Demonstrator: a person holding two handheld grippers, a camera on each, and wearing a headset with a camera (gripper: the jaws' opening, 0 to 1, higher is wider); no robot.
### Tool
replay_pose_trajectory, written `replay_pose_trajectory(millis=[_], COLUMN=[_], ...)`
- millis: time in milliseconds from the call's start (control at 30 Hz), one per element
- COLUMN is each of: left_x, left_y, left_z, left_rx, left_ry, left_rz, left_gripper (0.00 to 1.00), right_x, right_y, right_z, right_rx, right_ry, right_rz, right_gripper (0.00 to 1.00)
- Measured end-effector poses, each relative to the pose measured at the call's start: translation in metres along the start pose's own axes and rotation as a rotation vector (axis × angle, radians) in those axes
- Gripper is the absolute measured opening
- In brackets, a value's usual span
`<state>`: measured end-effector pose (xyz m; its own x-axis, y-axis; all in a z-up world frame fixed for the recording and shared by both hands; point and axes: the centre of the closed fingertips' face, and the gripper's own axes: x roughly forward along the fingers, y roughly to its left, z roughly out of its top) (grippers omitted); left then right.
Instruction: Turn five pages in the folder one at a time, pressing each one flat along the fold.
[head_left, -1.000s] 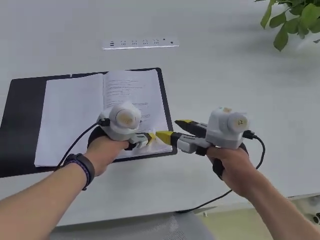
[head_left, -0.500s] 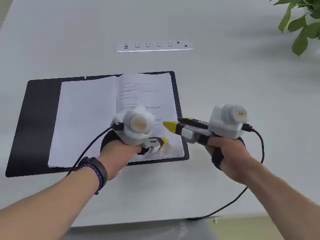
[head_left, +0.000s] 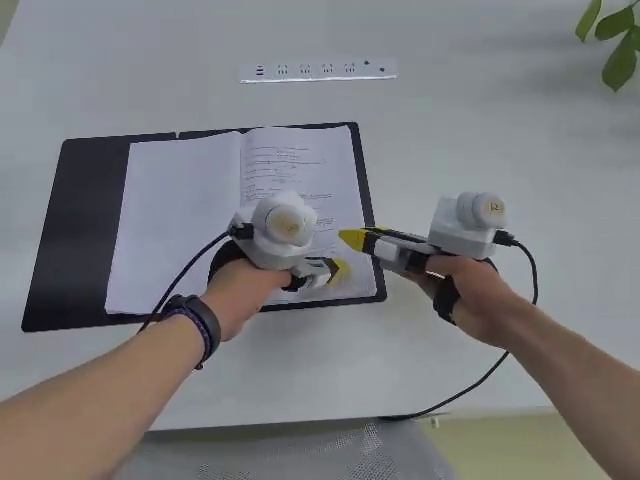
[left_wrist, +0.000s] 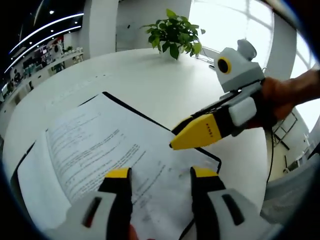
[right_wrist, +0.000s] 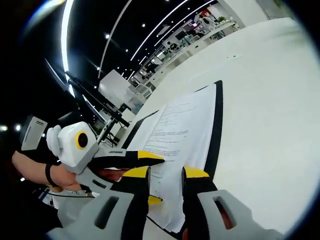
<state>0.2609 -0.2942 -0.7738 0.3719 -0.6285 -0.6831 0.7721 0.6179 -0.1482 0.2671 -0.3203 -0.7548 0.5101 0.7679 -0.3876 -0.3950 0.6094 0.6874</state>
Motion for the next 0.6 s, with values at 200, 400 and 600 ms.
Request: replay_pose_trajectory(millis=[200, 400, 600], left_x=[-0.015, -0.036, -0.059], left_y=[0.000, 0.008, 0.020], left_z=[0.010, 0.013, 0.003], left_rx=[-0.004, -0.019, -0.034], left_ry=[-0.069, -0.106, -0.109], left_rz=[0.010, 0.032, 0.066], left_gripper=[0.51, 0.52, 0.49], right_x=[-0.004, 0.000, 0.003], right_y=[0.013, 0.026, 0.032], right_z=[-0.009, -0.014, -0.011], right_rx=[0.006, -0.007, -0.031], right_ry=[-0.001, 0.006, 0.003], right_rz=[0.021, 0.037, 0.029], right_gripper=[0.11, 0.06, 0.03])
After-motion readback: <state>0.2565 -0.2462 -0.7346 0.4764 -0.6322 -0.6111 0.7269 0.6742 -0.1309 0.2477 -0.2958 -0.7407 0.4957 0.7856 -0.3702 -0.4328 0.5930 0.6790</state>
